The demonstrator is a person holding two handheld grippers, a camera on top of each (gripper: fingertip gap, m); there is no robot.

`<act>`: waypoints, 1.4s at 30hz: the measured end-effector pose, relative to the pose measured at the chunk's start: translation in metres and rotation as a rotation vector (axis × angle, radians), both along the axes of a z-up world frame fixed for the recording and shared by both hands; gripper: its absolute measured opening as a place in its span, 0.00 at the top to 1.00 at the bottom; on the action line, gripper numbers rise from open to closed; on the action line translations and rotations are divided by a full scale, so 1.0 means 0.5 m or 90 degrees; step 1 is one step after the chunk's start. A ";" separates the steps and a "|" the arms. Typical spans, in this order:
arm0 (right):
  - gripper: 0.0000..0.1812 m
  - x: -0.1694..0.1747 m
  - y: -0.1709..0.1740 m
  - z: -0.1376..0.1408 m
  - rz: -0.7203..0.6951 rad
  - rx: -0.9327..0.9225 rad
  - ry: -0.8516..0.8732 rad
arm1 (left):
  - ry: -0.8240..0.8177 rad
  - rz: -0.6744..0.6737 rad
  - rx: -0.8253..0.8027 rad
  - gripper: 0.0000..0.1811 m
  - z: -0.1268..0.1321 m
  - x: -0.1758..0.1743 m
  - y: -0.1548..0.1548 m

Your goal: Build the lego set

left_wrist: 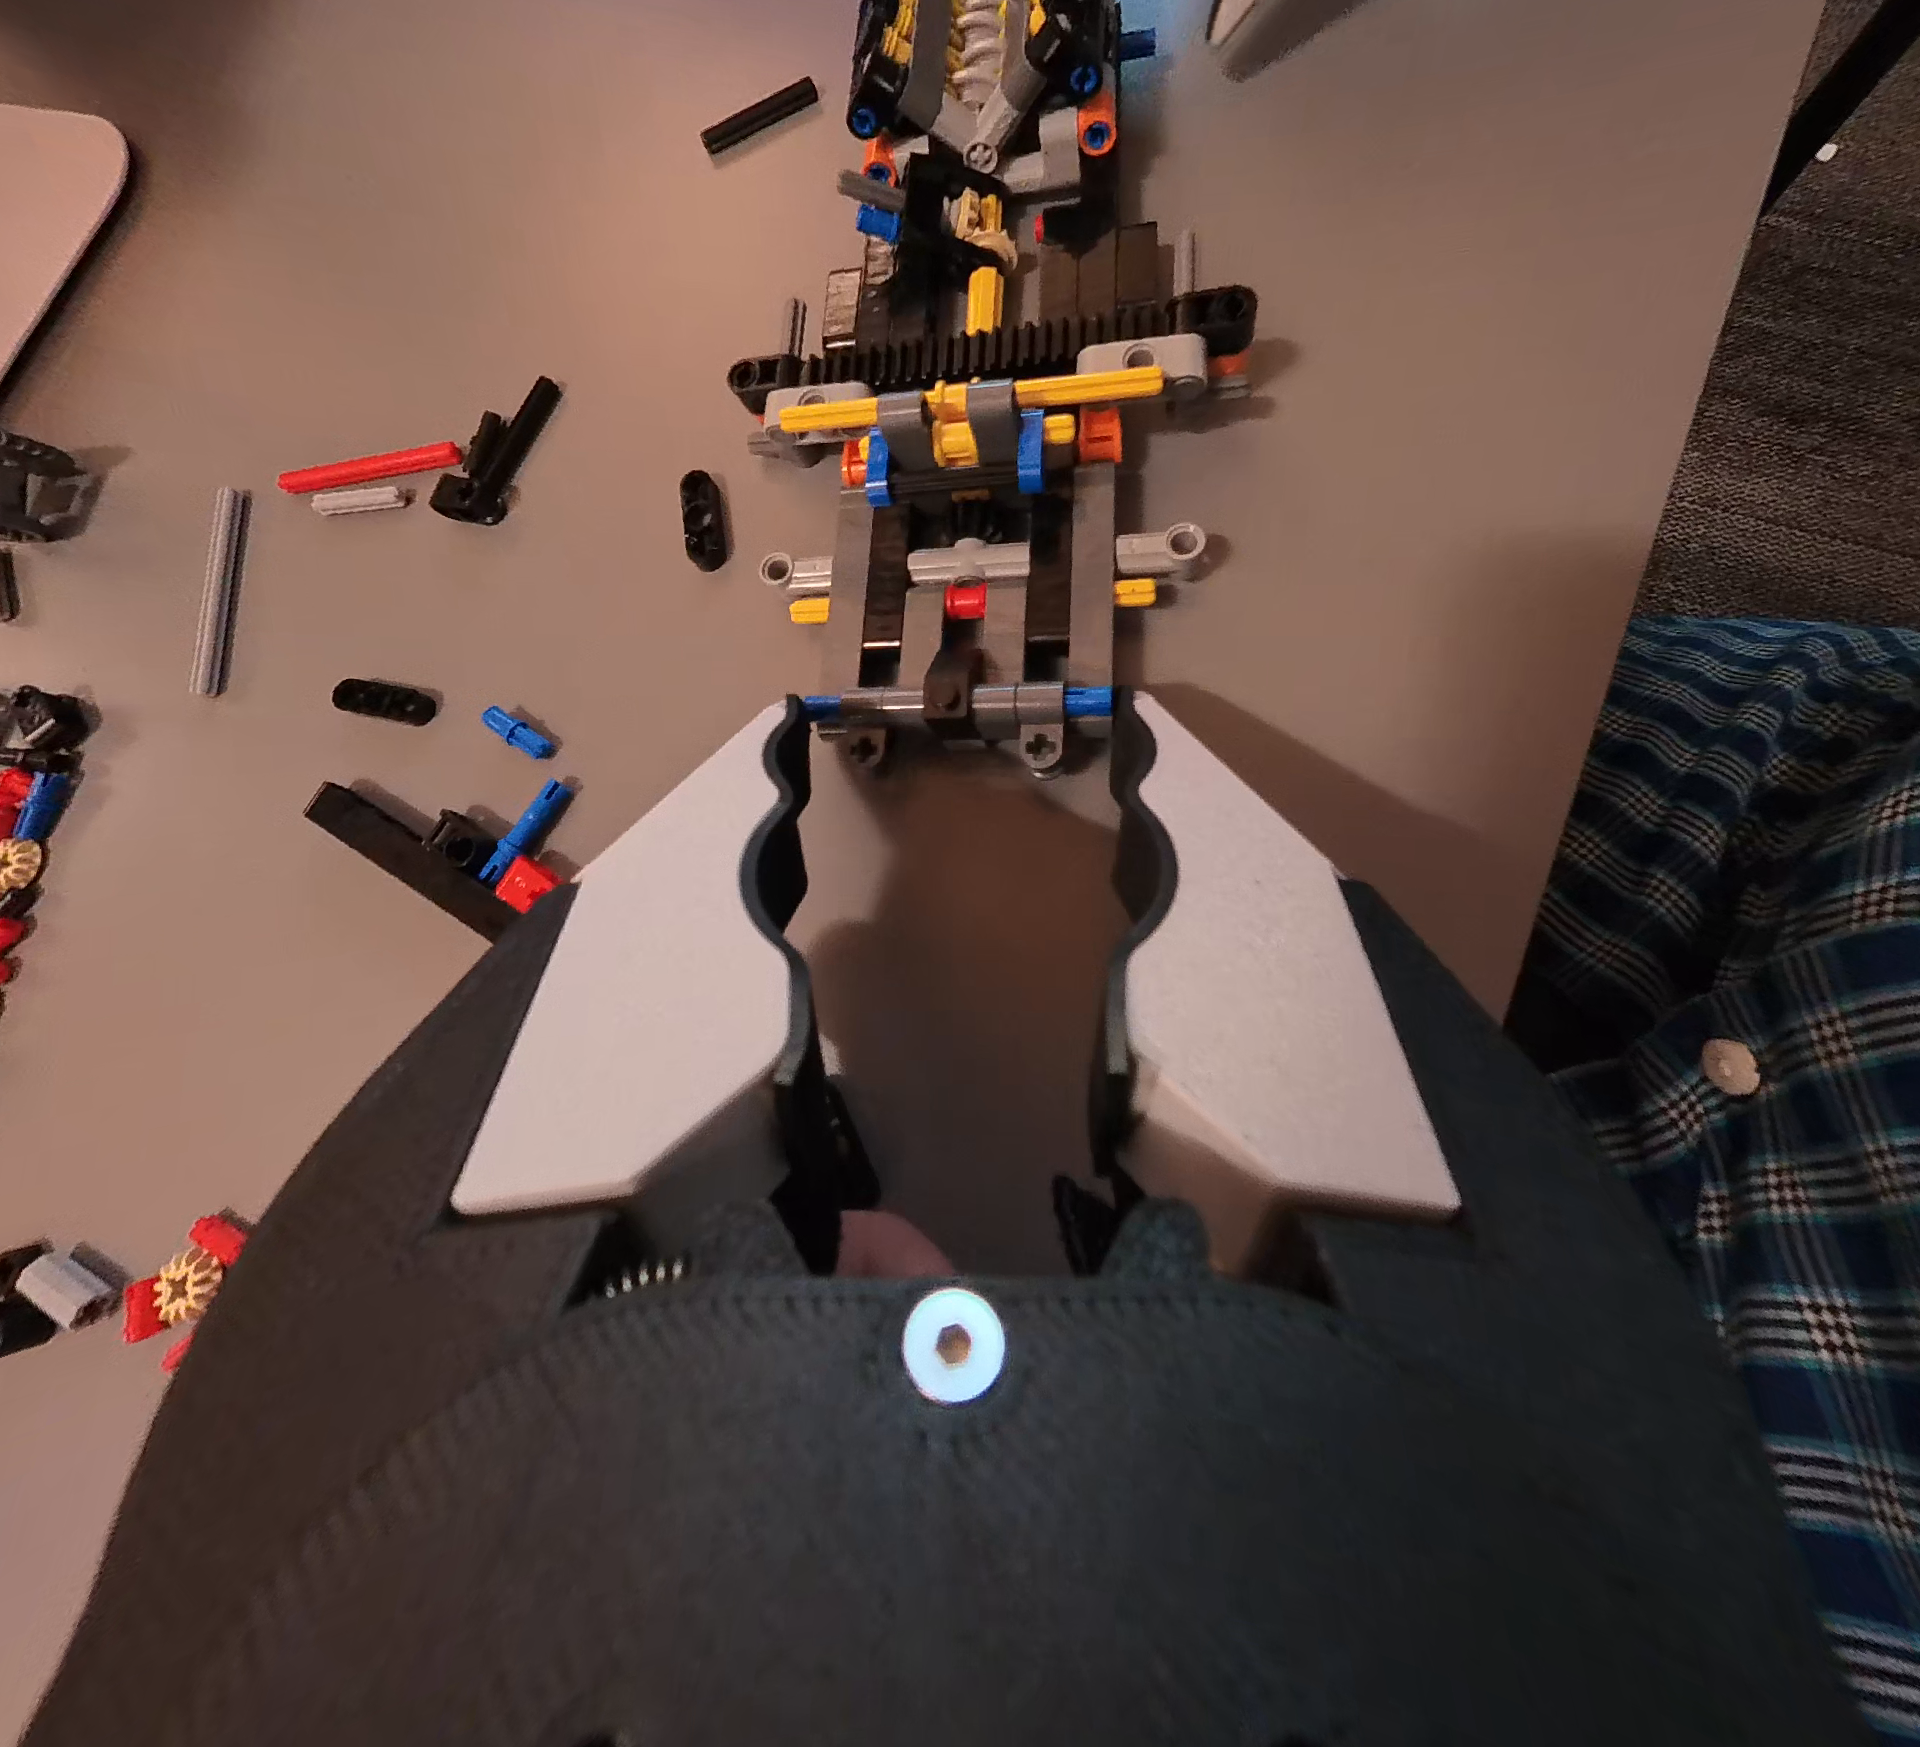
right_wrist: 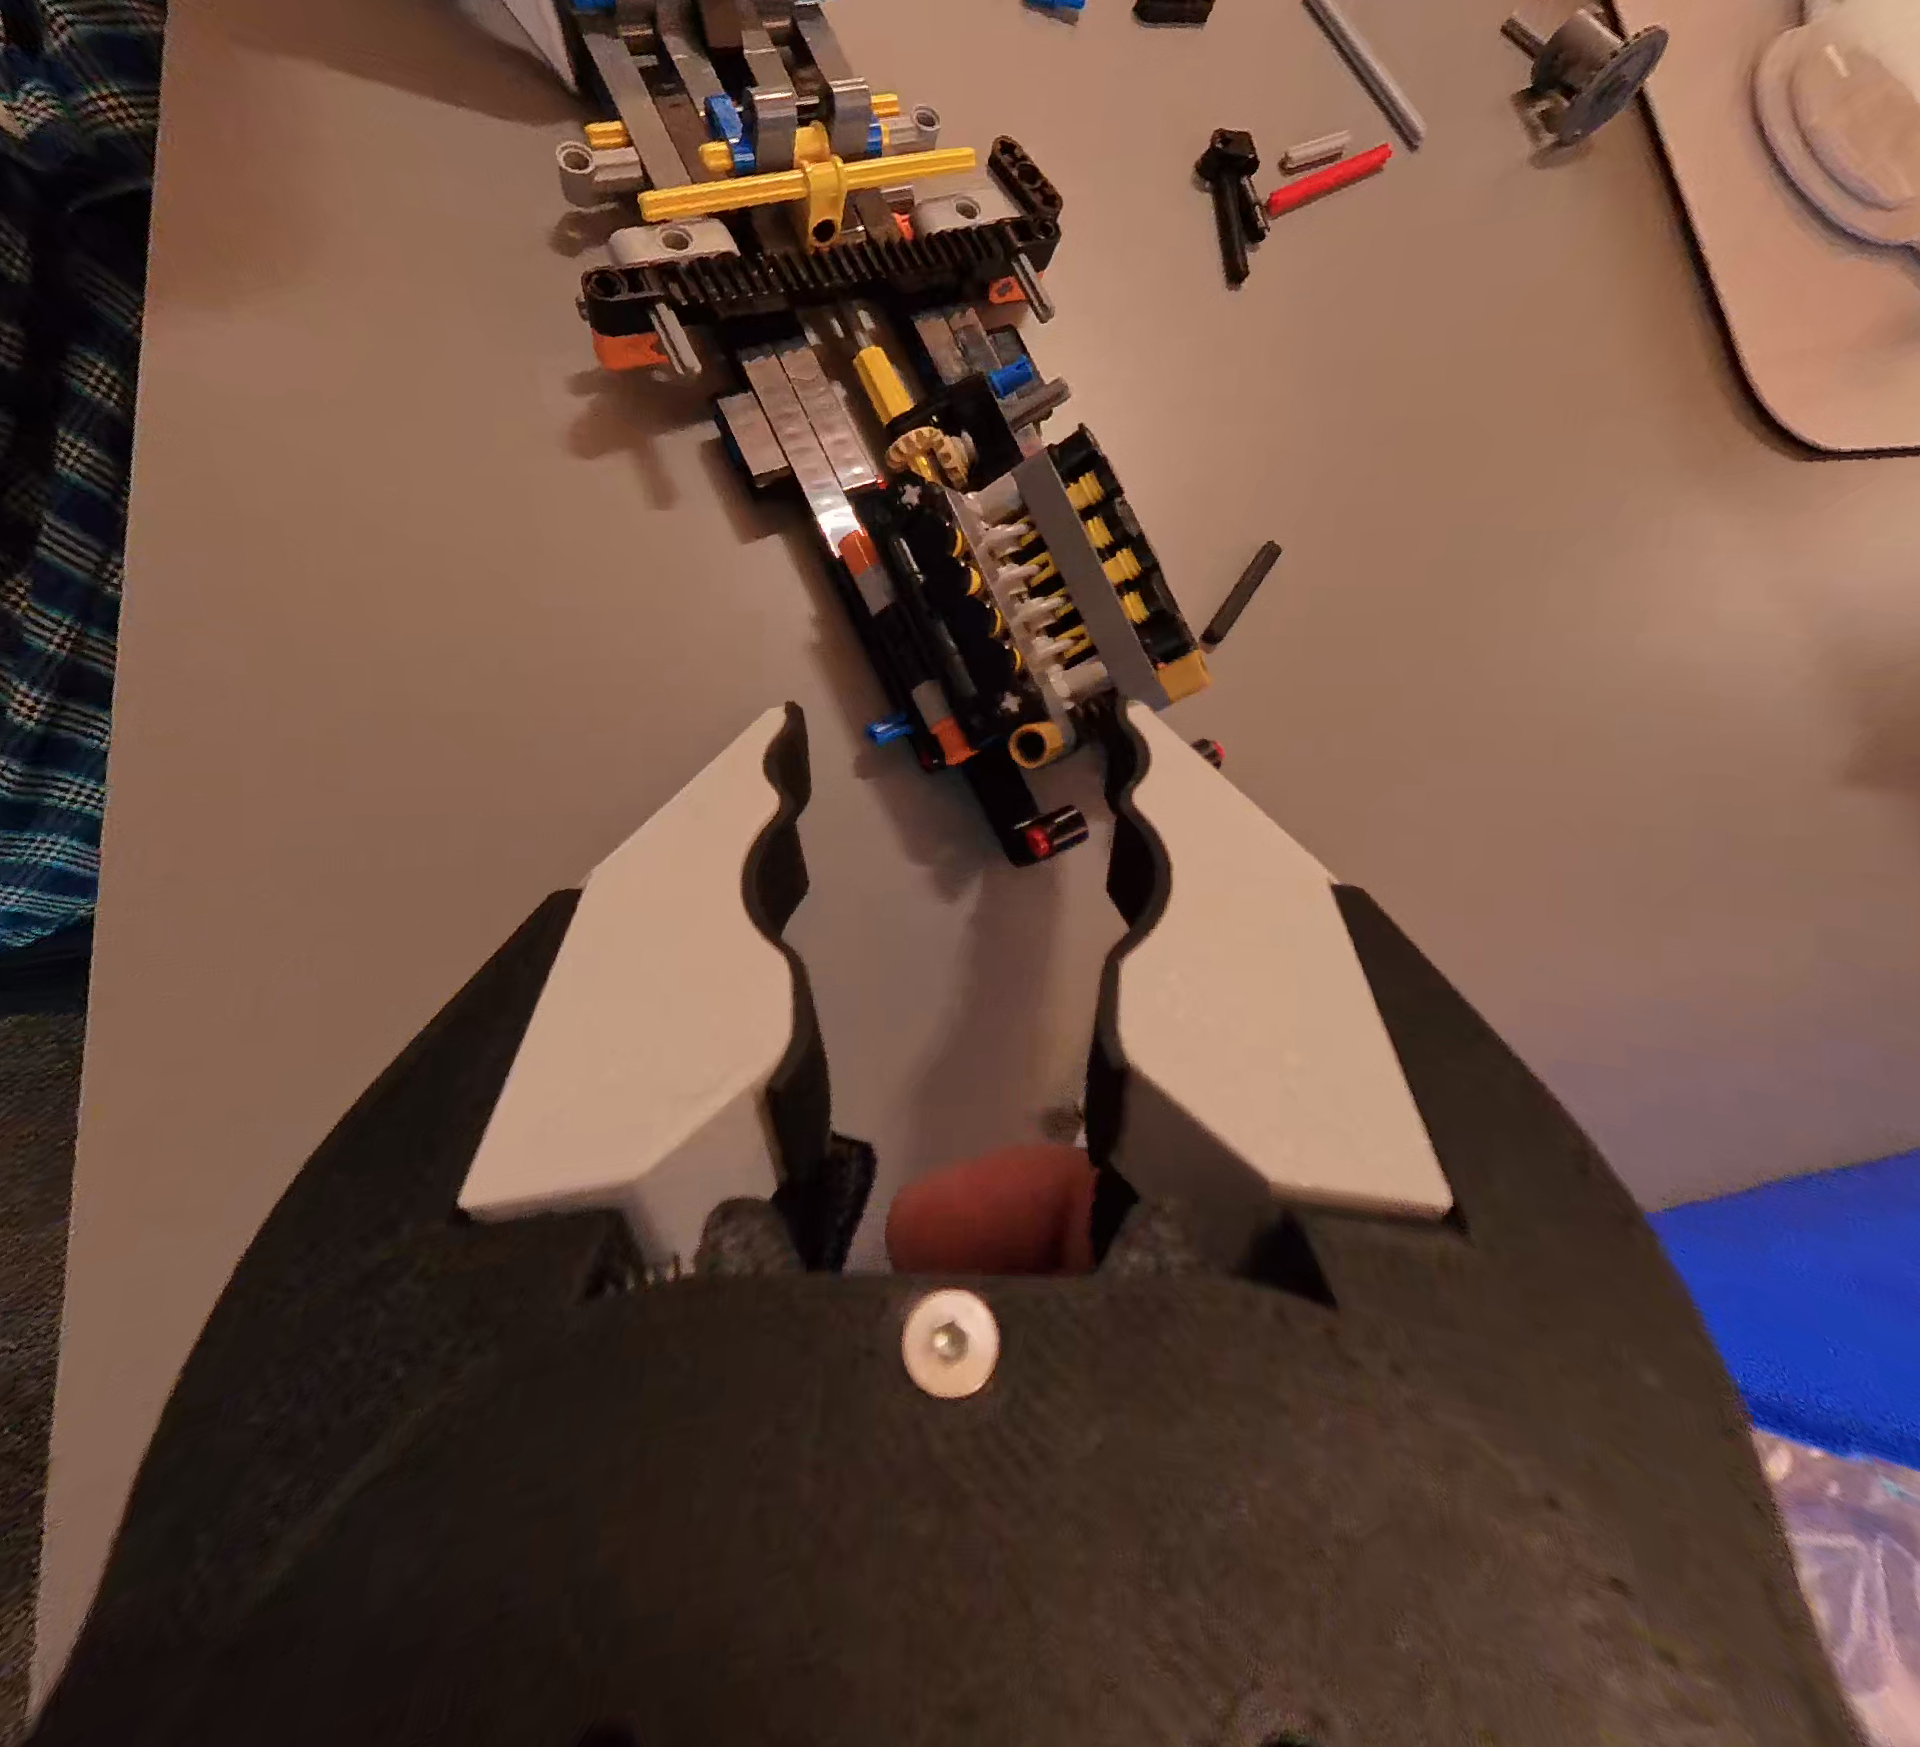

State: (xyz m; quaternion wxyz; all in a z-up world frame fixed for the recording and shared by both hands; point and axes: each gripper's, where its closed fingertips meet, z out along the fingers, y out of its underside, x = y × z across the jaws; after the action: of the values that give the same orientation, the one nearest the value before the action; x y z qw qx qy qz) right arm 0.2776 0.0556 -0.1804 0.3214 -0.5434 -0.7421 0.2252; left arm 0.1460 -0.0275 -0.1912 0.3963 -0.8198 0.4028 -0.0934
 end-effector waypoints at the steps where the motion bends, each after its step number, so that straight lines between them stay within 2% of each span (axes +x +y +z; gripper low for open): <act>1: 0.69 0.000 -0.001 -0.002 0.001 0.001 -0.002 | 0.000 0.000 0.000 0.69 0.000 0.000 0.000; 6: 0.76 0.012 -0.007 0.005 0.012 -0.007 -0.004 | 0.000 -0.001 0.002 0.69 0.001 0.000 0.000; 9: 0.72 0.008 -0.001 0.011 0.002 -0.004 0.005 | 0.000 -0.001 0.000 0.69 0.000 0.001 0.000; 13: 0.73 0.006 -0.003 0.002 0.007 -0.001 -0.006 | 0.000 -0.002 0.001 0.69 0.001 0.001 0.000; 17: 0.72 0.006 0.001 0.029 0.000 0.010 0.012 | 0.004 -0.001 0.006 0.69 0.002 0.001 0.000; 21: 0.74 -0.021 -0.012 0.053 0.023 0.012 0.013 | 0.008 -0.006 0.000 0.69 0.002 0.000 -0.001; 25: 0.83 -0.070 -0.019 0.082 0.060 -0.001 0.011 | 0.024 -0.012 -0.008 0.63 0.003 -0.004 -0.004; 29: 0.85 -0.118 -0.010 0.085 0.106 -0.004 -0.053 | 0.006 -0.006 -0.027 0.62 0.000 -0.005 -0.001; 33: 0.85 -0.141 -0.004 0.045 0.153 -0.047 -0.178 | -0.001 -0.007 -0.042 0.65 -0.003 -0.002 0.000; 37: 0.90 -0.141 0.001 0.011 0.184 -0.077 -0.276 | 0.000 -0.010 -0.038 0.68 -0.003 0.001 0.003; 42: 0.94 -0.130 0.008 0.002 0.206 -0.090 -0.325 | -0.002 -0.011 -0.037 0.68 -0.003 0.002 0.003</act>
State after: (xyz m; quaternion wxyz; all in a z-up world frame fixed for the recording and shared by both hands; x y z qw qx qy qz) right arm 0.2125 0.0594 -0.1794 0.0464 -0.4781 -0.8582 0.1809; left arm 0.1468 -0.0258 -0.1926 0.3721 -0.8274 0.4059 -0.1100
